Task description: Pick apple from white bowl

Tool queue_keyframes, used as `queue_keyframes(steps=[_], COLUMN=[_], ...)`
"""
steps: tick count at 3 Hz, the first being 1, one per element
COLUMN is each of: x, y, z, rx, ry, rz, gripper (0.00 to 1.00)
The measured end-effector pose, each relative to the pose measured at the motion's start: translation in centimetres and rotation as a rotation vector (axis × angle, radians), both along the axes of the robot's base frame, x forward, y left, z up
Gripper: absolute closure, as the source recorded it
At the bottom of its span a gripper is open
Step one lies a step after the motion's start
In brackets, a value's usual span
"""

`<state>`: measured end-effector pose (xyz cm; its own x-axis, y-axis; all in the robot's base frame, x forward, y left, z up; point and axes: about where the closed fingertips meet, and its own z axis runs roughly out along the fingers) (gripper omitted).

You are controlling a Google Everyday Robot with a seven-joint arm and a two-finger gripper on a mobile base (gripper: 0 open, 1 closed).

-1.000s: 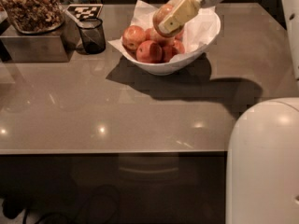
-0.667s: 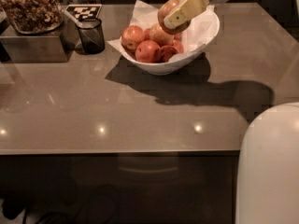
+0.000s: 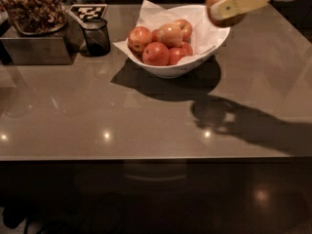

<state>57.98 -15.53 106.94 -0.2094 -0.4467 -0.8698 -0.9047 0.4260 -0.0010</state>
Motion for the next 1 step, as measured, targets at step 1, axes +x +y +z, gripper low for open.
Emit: queue_keyframes(steps=[1], x=[-2.68], y=[-2.65], z=[-0.79], rx=[0.001], ry=[-0.011], rz=[-0.130], gripper=[1.00])
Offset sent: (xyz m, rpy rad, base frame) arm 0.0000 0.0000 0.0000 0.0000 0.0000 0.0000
